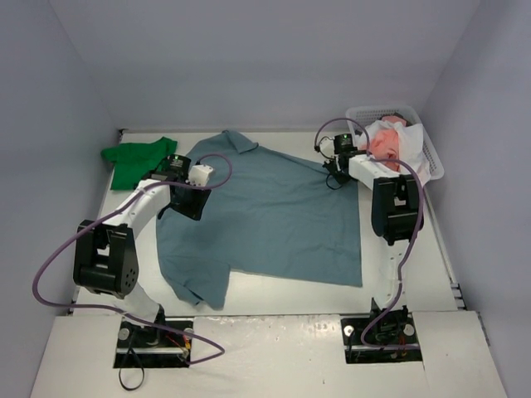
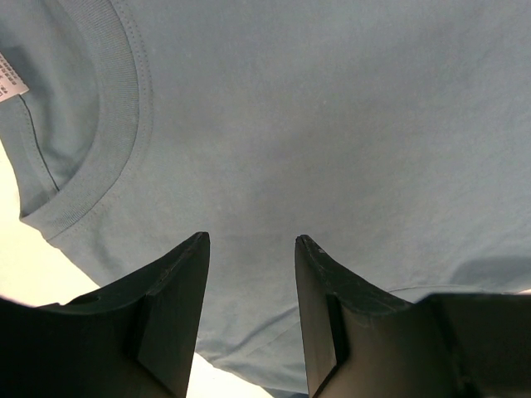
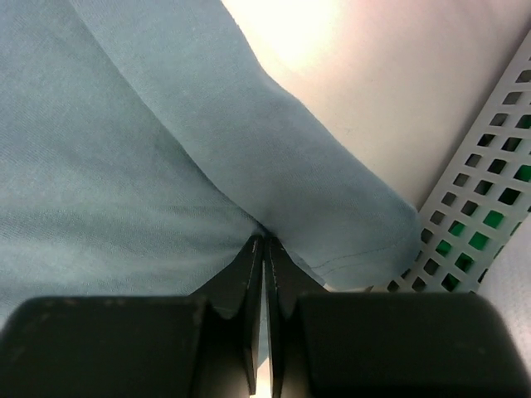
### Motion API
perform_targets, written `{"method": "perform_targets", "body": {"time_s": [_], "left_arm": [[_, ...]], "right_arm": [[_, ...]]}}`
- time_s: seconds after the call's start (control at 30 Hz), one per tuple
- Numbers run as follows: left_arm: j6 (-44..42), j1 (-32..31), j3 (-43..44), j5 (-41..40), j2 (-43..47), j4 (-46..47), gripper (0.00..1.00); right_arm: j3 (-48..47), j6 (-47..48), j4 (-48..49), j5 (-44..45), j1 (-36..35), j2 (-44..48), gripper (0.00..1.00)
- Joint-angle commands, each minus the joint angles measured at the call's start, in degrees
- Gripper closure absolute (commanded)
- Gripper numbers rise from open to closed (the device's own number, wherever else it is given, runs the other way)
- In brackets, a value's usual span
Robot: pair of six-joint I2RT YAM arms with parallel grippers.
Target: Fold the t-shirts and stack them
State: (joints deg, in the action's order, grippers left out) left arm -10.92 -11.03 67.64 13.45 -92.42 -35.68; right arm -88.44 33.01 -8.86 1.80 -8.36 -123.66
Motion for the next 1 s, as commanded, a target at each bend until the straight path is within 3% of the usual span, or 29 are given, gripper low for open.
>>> {"method": "perform_targets", "body": {"time_s": [0.0, 0.1, 0.17, 0.27, 0.5, 0.7, 0.97], "left_arm": [[-0.16, 0.30, 3.38, -0.27, 0.05, 0.79, 0.59], [0.11, 0.30, 3.99, -0.18, 0.22, 0.18, 0.59], [0.19, 0.22, 3.91, -0.27, 0.75, -0.18, 0.59], [-0.07, 0.30, 2.86, -0.01, 1.63, -0.70, 0.59], [-2.70, 0.30, -1.18, 1.14, 7.69, -0.97, 0.59], [-6.57, 0.13, -5.49, 3.59, 15.77, -1.40, 0.59], [-18.95, -0.22, -9.80, 12.73, 26.40, -13.96, 0.59]], "right_arm": [[-4.10, 0.73, 0.52, 2.49, -0.78, -0.71, 1.00], [-8.75, 1.18, -0.10, 4.09, -1.31, -5.00, 0.96], [-13.13, -0.05, -1.59, 3.65, -1.39, -8.52, 0.84], [-13.78, -1.98, -2.91, 1.81, -1.66, -8.19, 0.80], [4.30, -2.60, -3.53, -1.27, -4.99, 12.95, 0.67], [12.41, -1.73, -10.73, -6.89, -6.84, 27.30, 0.65], [25.33, 2.22, -14.07, -4.88, -11.50, 38.48, 0.64]]}}
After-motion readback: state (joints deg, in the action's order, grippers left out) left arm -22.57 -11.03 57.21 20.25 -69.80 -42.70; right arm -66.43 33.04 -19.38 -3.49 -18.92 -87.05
